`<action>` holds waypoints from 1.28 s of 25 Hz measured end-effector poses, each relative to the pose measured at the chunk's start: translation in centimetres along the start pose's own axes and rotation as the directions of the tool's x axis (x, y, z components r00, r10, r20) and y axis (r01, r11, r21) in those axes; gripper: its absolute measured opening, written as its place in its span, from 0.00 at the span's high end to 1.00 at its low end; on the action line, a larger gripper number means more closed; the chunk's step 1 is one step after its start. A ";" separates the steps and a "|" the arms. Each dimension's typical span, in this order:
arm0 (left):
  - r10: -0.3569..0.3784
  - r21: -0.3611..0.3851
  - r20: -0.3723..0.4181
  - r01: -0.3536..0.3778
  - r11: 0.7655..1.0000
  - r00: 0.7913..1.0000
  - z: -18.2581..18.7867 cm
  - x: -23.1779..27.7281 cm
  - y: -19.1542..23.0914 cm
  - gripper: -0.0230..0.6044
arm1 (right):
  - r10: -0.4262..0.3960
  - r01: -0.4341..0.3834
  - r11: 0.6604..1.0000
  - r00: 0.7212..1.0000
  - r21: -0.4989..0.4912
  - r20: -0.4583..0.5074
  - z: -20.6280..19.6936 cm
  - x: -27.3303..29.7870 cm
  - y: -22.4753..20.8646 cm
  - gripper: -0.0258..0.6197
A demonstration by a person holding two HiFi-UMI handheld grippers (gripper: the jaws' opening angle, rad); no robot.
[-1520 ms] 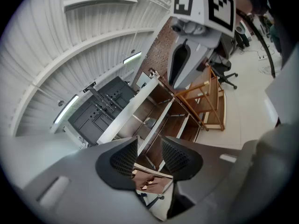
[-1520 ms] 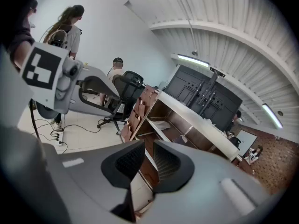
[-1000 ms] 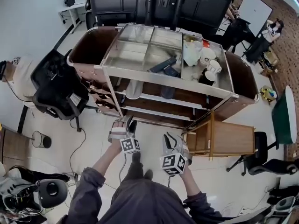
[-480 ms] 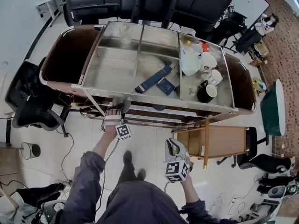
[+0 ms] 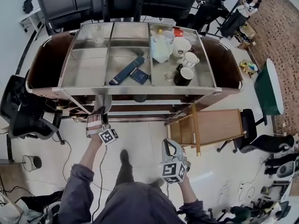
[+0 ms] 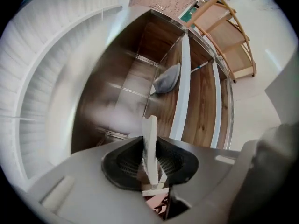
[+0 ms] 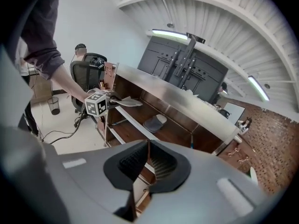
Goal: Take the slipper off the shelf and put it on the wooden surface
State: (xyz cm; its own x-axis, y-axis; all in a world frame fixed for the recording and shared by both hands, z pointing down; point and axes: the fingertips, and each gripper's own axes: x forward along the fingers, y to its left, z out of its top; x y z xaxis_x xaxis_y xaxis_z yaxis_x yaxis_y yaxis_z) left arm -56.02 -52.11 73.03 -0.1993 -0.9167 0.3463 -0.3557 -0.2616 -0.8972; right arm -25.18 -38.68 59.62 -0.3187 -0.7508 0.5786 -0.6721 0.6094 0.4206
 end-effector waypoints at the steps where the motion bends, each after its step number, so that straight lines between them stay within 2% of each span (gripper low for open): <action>1: 0.028 -0.006 -0.001 -0.028 1.000 1.000 0.5 -1.9 0.4 0.81 | -0.007 0.007 1.000 1.000 0.007 0.014 -0.9 -1.0 -0.4 0.94; 5: 0.054 -0.001 0.006 -0.054 0.999 0.998 4.2 -10.8 -1.7 0.81 | -0.027 0.024 0.999 0.997 0.034 0.067 -5.7 -6.2 -2.1 0.94; 8: 0.048 -0.005 0.024 -0.048 0.999 0.999 9.1 -18.0 -4.9 0.81 | -0.045 0.041 0.999 0.994 0.034 0.105 -9.8 -11.0 -3.9 0.95; 12: 0.022 -0.046 0.057 -0.019 0.999 0.998 17.8 -26.4 -9.2 0.80 | -0.062 0.059 0.998 0.991 0.026 0.118 -15.6 -17.0 -7.3 0.95; 18: -0.051 -0.055 0.196 0.063 0.997 0.979 33.0 -34.4 -14.0 0.80 | -0.153 0.144 0.985 0.984 0.094 0.094 -23.0 -24.2 -14.4 0.95; 23: -0.111 0.019 0.303 0.110 0.994 0.947 45.1 -35.4 -17.0 0.80 | -0.211 0.201 0.968 0.976 0.152 0.056 -28.5 -26.9 -19.4 0.96; 26: -0.190 0.089 0.328 0.170 0.981 0.925 52.1 -33.6 -20.5 0.80 | -0.240 0.232 0.957 0.971 0.172 0.021 -32.3 -27.5 -23.0 0.96; 28: -0.294 0.139 0.288 0.264 0.954 0.911 56.0 -31.8 -24.2 0.80 | -0.257 0.253 0.949 0.967 0.187 -0.006 -34.9 -27.9 -25.8 0.96; 30: -0.405 0.164 0.222 0.376 0.912 0.887 58.9 -29.8 -28.5 0.80 | -0.264 0.267 0.944 0.964 0.195 -0.042 -37.8 -28.1 -28.8 0.96; 32: -0.452 0.186 0.152 0.423 0.887 0.879 60.5 -26.9 -32.3 0.80 | -0.254 0.266 0.942 0.964 0.203 -0.082 -40.4 -27.9 -31.8 0.96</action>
State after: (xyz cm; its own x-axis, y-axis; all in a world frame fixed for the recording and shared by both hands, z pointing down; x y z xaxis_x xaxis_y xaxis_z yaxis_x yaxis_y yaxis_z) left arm 16.07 -37.25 76.11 0.1244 -0.7338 0.6679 -0.2299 -0.6761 -0.7000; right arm 32.04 -26.83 58.36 -0.0812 -0.8576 0.5078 -0.8537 0.3228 0.4087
